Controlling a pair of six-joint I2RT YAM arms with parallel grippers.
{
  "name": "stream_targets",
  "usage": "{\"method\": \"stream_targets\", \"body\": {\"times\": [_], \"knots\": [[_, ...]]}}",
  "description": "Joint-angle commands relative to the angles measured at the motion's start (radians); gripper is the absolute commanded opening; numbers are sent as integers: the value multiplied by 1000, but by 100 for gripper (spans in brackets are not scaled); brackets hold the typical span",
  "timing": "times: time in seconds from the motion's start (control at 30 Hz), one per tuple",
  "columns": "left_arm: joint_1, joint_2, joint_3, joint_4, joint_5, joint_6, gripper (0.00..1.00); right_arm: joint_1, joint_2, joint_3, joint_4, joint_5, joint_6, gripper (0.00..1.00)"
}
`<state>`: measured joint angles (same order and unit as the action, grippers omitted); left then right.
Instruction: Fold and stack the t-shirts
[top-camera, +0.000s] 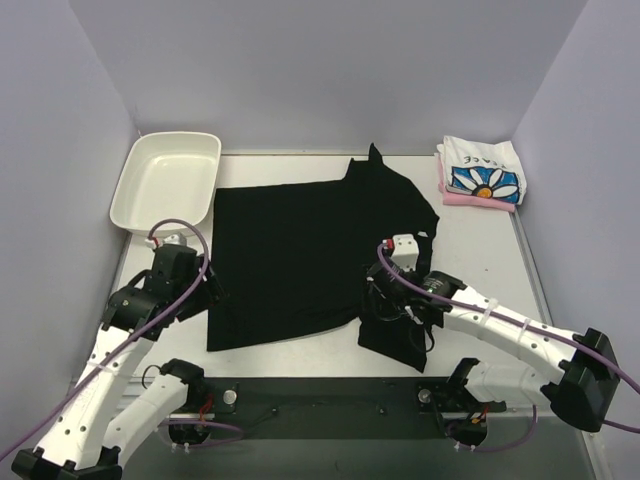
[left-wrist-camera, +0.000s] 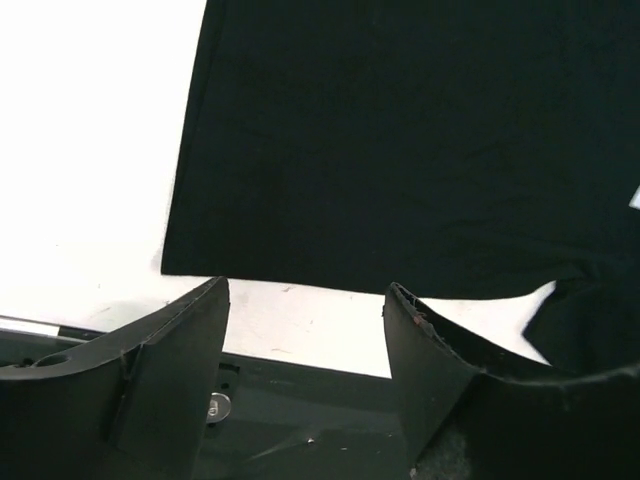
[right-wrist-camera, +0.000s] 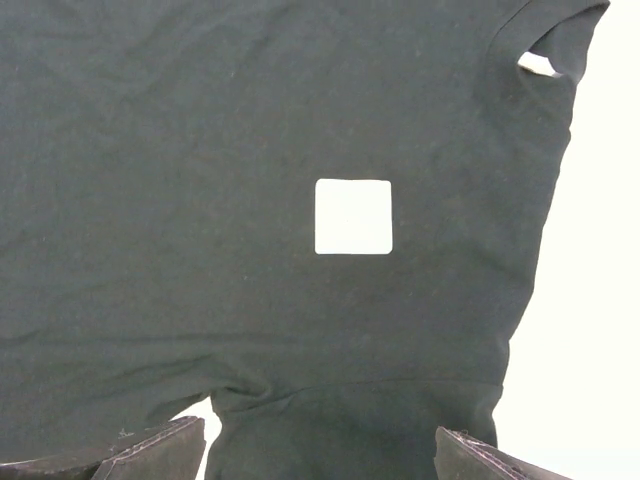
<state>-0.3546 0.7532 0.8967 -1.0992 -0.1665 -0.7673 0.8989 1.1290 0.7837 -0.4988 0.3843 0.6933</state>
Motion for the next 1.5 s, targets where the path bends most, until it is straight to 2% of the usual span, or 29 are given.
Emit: {"method": "stream_targets", "body": {"times": [0.0,0.2,0.3,0.33,0.4,0.53,0.67,0.93,1.13,1.47], "knots": [[-1,-3,119,33,-27,3,74,-47,-44,49,-58,65,-24,100],[-3,196,162,208,54,23,73,-241,-14,80,37,-25,-100,100],[-6,372,177,323,76,40,69,-357,72,117,100,-122,-127,100],[-7,474,192,326,65,48,68,-385,125,138,112,-177,-132,100],[-7,569,231,334,38,60,67,-437,185,167,132,-217,-140,100],[-7,766,280,374,33,72,67,-463,355,247,138,-251,-167,100],[-9,891,350,377,24,74,67,-488,457,311,170,-312,-175,100],[-9,1101,504,348,16,89,66,-575,621,295,213,-378,-160,100],[3,1210,605,325,-13,91,66,-586,604,194,246,-377,-130,100],[29,1411,774,294,-53,108,66,-640,598,150,212,-348,-112,100]]}}
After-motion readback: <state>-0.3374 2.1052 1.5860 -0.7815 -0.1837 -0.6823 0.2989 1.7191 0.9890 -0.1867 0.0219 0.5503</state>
